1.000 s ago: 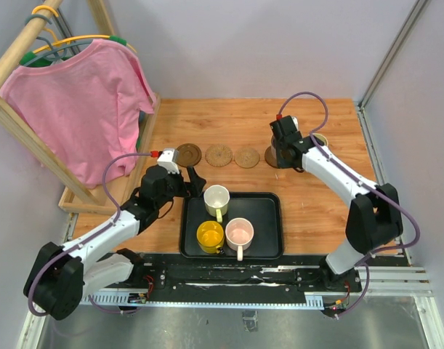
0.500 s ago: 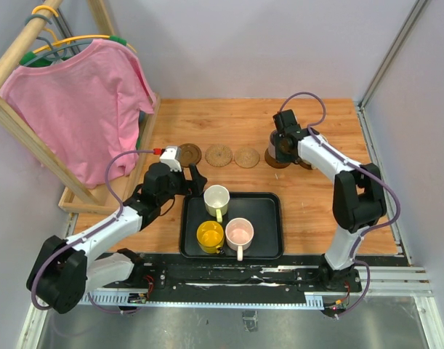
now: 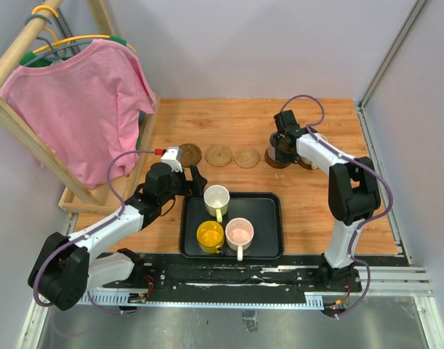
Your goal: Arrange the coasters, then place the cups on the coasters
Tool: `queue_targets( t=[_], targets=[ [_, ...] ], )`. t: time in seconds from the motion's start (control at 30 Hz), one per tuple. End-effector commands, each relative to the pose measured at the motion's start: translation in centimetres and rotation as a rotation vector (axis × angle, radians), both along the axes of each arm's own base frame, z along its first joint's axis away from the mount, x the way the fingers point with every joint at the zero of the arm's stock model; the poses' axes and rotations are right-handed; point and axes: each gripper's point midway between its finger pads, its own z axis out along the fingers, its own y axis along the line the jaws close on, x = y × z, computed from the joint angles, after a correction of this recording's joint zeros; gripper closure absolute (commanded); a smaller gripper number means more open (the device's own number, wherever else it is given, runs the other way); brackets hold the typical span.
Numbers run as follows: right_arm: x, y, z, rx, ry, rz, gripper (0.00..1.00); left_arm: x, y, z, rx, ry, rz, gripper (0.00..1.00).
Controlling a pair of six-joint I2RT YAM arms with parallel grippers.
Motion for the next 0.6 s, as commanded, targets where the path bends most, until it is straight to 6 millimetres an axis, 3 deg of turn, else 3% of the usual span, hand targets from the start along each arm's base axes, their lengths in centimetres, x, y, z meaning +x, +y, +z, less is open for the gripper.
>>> queue_targets(
  t=[0.0,0.57],
  targets=[
    [2.5,0.2,2.1,0.032,-0.087,-0.009,0.99,0.8,-0.3,1.4,-0.002,-0.043,0.003,0.00],
    [0.6,-0.7,0.8,0.008,-0.027,-0.036,0.99,0.7,-0.4,1.1,-0.003,-0.035,0.000,0.00]
  ],
)
